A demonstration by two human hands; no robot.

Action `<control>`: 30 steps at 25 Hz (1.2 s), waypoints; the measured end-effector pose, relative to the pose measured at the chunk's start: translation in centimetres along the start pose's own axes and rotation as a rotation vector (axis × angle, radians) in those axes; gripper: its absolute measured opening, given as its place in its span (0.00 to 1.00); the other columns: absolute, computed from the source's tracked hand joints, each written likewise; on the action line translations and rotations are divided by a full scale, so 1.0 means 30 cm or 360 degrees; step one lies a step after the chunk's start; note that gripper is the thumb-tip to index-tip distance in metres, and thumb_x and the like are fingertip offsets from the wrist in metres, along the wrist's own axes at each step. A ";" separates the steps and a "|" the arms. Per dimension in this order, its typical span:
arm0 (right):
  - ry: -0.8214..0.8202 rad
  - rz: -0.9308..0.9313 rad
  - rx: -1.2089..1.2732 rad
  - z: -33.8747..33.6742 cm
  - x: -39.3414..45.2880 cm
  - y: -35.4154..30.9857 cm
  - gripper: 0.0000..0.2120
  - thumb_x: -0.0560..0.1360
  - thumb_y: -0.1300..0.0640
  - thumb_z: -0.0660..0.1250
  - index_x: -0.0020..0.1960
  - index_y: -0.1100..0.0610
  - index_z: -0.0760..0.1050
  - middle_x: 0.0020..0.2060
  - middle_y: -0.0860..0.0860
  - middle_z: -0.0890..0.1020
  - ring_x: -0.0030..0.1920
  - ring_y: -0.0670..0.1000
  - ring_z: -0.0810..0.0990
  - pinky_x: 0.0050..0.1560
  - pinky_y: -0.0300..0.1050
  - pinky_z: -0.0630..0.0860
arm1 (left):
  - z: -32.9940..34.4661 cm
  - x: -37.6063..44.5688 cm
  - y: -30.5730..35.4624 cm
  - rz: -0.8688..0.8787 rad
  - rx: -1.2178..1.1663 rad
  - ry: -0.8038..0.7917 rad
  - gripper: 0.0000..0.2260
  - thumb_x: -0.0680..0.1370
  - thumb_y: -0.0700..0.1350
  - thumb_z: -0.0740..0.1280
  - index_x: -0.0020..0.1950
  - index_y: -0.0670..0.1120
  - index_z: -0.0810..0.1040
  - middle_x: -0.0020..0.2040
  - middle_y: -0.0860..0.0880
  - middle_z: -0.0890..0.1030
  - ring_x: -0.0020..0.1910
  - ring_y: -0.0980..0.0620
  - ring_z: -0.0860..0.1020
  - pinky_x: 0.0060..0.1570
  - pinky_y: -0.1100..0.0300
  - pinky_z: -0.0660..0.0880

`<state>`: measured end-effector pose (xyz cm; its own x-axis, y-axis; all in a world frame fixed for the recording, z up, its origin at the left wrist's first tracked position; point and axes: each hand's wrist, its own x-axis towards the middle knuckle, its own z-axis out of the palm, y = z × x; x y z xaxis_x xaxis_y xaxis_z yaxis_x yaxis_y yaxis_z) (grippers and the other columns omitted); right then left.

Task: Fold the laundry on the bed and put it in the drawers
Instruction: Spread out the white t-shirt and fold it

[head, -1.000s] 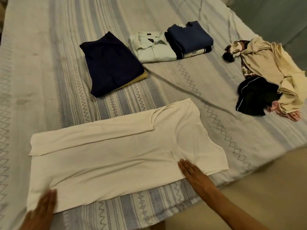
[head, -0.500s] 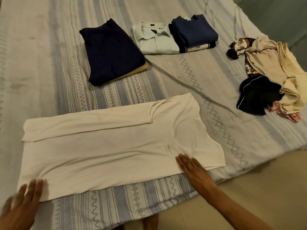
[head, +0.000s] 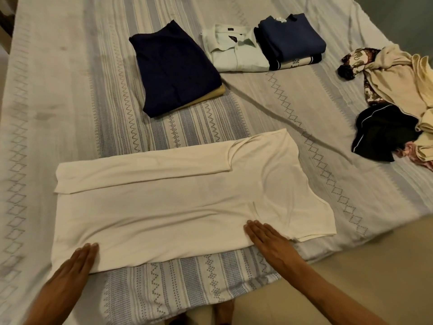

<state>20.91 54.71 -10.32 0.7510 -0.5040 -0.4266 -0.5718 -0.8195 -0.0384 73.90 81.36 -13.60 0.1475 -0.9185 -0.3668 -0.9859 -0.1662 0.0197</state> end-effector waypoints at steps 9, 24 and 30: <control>0.0215 0.0347 -0.0001 0.009 0.049 -0.107 0.34 0.66 0.68 0.48 0.72 0.68 0.67 0.64 0.67 0.81 0.59 0.64 0.84 0.75 0.50 0.49 | -0.064 -0.062 -0.112 -0.0050 -0.0067 -0.0036 0.35 0.72 0.35 0.48 0.79 0.47 0.69 0.77 0.46 0.72 0.82 0.50 0.58 0.77 0.48 0.56; 0.0085 0.0786 0.0728 -0.493 0.560 -0.270 0.05 0.79 0.52 0.68 0.48 0.52 0.82 0.40 0.47 0.85 0.42 0.52 0.84 0.42 0.46 0.77 | -0.176 0.000 -0.100 -0.1568 -0.1949 -0.0052 0.27 0.69 0.62 0.80 0.59 0.48 0.78 0.52 0.50 0.84 0.51 0.50 0.81 0.45 0.59 0.74; 0.0022 0.0116 0.0786 -0.724 1.091 -0.436 0.19 0.76 0.58 0.75 0.66 0.57 0.79 0.60 0.52 0.82 0.52 0.50 0.79 0.53 0.36 0.67 | -0.193 0.022 -0.143 -0.1265 -0.2016 -0.0162 0.12 0.71 0.54 0.81 0.42 0.50 0.82 0.37 0.57 0.82 0.37 0.59 0.78 0.31 0.70 0.68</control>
<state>60.15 43.01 -4.16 0.7056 -0.5615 -0.4323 -0.7086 -0.5564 -0.4338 78.68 79.37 -8.54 0.5392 -0.4225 -0.7285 0.0748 -0.8376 0.5411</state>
